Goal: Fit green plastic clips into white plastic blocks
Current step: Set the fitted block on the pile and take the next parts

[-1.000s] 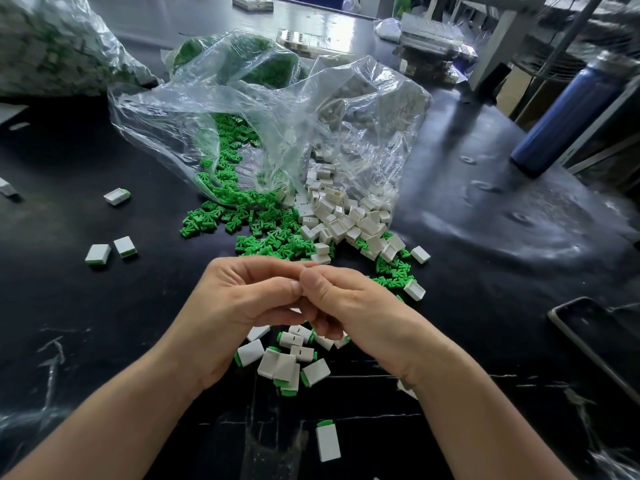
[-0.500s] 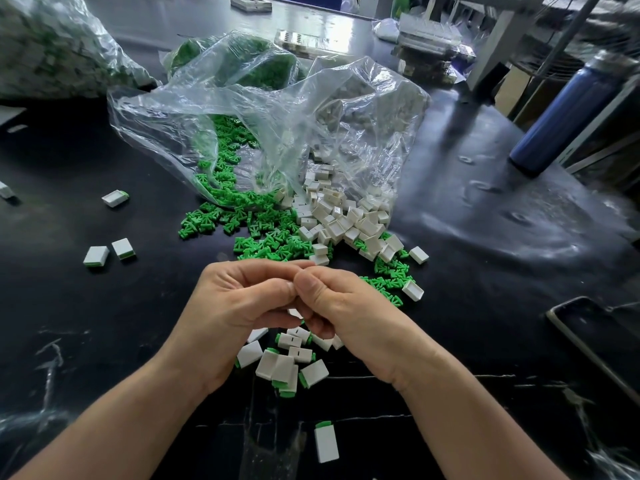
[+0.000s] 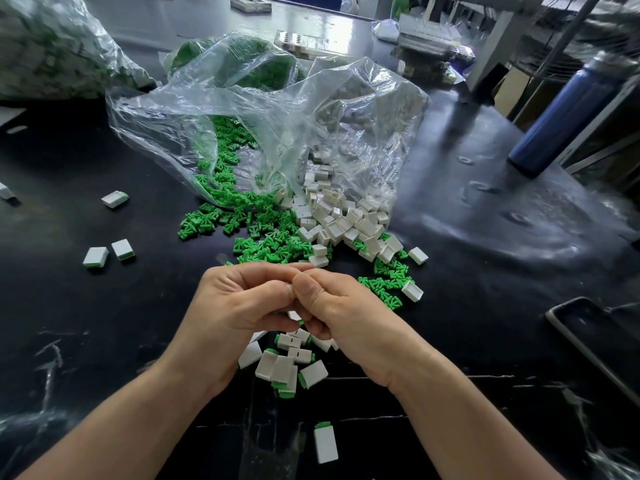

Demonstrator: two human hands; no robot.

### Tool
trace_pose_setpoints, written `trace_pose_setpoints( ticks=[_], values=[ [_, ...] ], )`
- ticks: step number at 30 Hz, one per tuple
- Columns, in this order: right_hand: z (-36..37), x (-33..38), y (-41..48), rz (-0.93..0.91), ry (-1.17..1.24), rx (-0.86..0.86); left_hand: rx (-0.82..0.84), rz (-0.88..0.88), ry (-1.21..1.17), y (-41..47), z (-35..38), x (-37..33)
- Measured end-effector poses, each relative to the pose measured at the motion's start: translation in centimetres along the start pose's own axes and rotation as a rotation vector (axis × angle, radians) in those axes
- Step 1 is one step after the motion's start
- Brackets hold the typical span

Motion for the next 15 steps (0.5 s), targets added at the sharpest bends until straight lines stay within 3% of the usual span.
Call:
trace_pose_setpoints(
  ticks=[15],
  values=[
    [0.00,-0.16,0.17,-0.008,-0.020,-0.022,-0.014,-0.007,-0.024,-0.07,0.21,0.14]
  ],
)
Point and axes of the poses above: each hand's wrist, its own y-axis towards the middle knuckle, its own z-axis out of the palm, x = y × z, the point moved 2 cm from there along y, towards the middle knuckle, and after that the axes turned 12 degrees about y, right-handed, at the moved point
